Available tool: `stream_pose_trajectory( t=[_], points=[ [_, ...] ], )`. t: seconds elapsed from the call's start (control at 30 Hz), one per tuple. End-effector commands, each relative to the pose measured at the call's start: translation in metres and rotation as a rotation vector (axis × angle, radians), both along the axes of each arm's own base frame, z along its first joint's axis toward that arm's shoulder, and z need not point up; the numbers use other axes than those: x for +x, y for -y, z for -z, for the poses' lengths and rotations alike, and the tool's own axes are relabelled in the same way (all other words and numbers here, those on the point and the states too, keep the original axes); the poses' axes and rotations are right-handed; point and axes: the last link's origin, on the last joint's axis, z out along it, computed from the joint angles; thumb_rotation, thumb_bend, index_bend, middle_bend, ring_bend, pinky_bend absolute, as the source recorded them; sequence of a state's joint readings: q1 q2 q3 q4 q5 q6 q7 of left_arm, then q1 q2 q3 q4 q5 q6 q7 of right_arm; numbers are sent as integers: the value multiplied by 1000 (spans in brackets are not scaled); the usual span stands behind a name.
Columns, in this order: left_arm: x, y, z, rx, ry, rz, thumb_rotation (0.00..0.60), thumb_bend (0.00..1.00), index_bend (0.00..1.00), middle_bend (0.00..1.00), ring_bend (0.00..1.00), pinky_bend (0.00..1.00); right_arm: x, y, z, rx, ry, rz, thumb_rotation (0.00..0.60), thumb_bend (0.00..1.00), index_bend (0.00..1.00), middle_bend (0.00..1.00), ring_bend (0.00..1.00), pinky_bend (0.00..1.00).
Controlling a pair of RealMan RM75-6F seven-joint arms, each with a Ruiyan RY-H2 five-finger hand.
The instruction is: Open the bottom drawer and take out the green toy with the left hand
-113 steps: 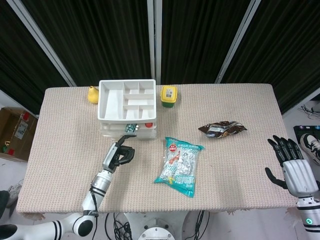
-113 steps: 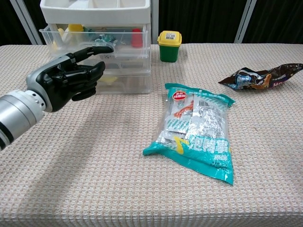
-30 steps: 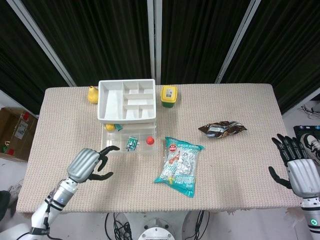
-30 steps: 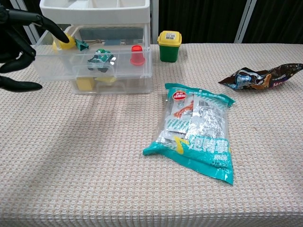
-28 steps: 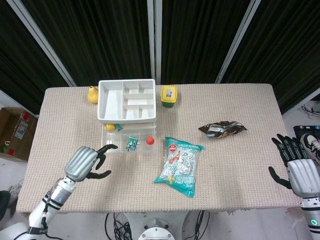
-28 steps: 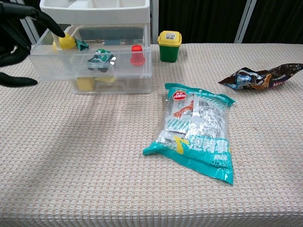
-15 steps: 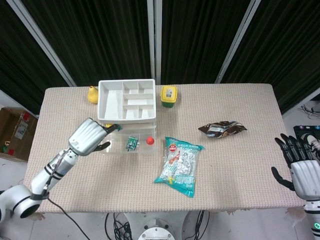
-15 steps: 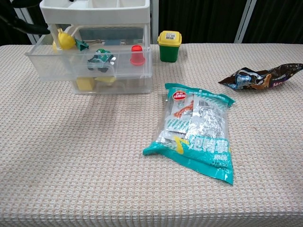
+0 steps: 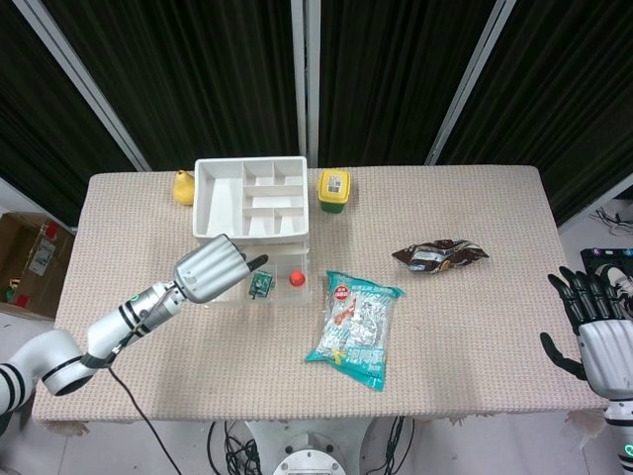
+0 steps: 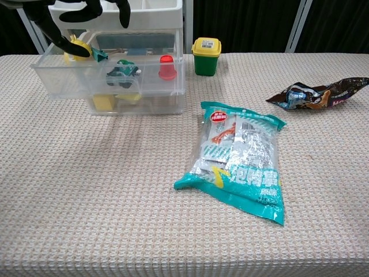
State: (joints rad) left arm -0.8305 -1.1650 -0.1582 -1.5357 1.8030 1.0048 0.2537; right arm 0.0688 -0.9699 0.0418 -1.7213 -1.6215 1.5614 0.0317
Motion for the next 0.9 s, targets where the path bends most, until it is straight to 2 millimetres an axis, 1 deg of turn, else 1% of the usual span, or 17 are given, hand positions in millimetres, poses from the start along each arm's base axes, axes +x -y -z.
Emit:
stream_pose_trajectory(
  t=[0.03, 0.2, 0.47, 0.77, 0.9],
  points=[
    [1, 1, 5, -6, -29, 6, 600, 146, 333, 812, 939, 1000, -1, 0, 1, 2, 1, 2, 600, 289, 0, 0, 0, 0],
    [3, 3, 9, -15, -71, 14, 600, 140, 321, 809, 936, 1000, -2, 0, 2, 2, 2, 9, 600, 288, 0, 0, 0, 0],
    [7, 7, 18, -38, -89, 24, 600, 137, 323, 809, 934, 1000, -4, 0, 3, 4, 3, 19, 600, 288, 0, 0, 0, 0],
    [11, 5, 30, -60, -136, 34, 600, 135, 353, 809, 934, 1000, -6, -1, 3, 3, 5, 30, 600, 288, 0, 0, 0, 0],
    [11, 4, 33, -66, -157, 33, 600, 135, 389, 810, 934, 1000, -6, 0, 3, 2, 6, 33, 600, 288, 0, 0, 0, 0]
  ],
)
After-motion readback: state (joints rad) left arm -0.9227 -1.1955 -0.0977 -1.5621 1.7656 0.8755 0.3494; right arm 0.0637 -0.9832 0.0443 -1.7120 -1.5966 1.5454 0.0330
